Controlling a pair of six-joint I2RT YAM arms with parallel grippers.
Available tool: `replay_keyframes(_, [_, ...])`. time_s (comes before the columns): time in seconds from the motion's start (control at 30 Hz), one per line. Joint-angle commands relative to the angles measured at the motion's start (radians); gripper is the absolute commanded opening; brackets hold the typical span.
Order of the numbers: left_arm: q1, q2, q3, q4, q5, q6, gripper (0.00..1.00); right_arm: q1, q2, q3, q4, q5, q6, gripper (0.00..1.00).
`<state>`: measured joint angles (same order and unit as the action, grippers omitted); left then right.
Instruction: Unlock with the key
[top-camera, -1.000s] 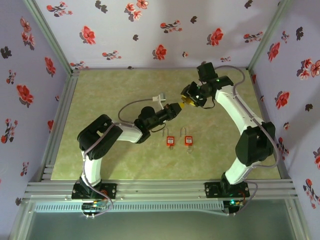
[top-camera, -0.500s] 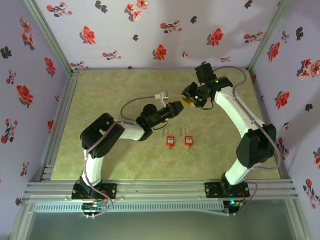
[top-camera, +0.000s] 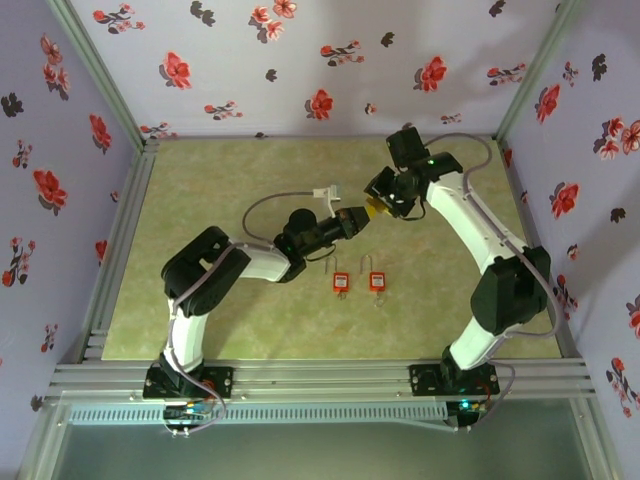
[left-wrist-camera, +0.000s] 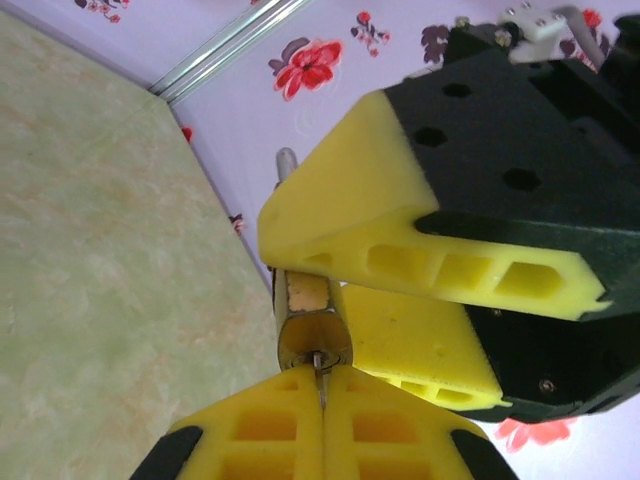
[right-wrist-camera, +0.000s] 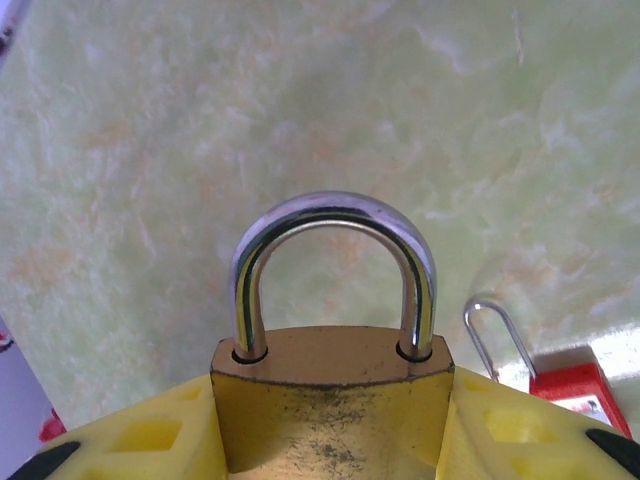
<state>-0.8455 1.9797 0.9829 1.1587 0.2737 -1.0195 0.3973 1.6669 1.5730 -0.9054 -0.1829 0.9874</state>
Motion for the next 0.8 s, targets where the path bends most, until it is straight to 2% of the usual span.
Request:
replay_keyframes(0.0, [-0.024, -0.080, -0.001, -0.115, 0.007, 0.167, 0.00, 0.031, 0.020, 0.048, -0.109, -0.212, -0.016, 0.08])
replay_keyframes(0.23, [-0.073, -0.169, 0.047, -0.470, -0.012, 0.426, 0.00, 0.031, 0.037, 0.060, -0.137, -0.218, -0.026, 0.07])
replay_keyframes(0.4, [-0.103, -0.196, 0.093, -0.659, -0.059, 0.582, 0.00, 0.030, 0.041, 0.051, -0.139, -0.219, -0.023, 0.07])
replay_keyframes(0.57, [-0.103, -0.217, 0.072, -0.648, -0.079, 0.600, 0.00, 0.030, 0.037, 0.035, -0.130, -0.219, -0.021, 0.06])
replay_keyframes(0.67, [-0.075, -0.229, 0.010, -0.523, -0.061, 0.490, 0.00, 0.029, 0.022, 0.024, -0.122, -0.210, -0.025, 0.06])
replay_keyframes(0.7, [-0.060, -0.233, -0.017, -0.447, -0.036, 0.439, 0.08, 0.030, 0.015, 0.024, -0.119, -0.207, -0.031, 0.06])
replay_keyframes(0.73, [-0.048, -0.236, -0.041, -0.387, -0.011, 0.394, 0.24, 0.028, 0.009, 0.022, -0.113, -0.205, -0.039, 0.06])
replay_keyframes(0.77, [-0.040, -0.240, -0.054, -0.354, 0.009, 0.357, 0.33, 0.028, 0.003, 0.022, -0.106, -0.200, -0.049, 0.06])
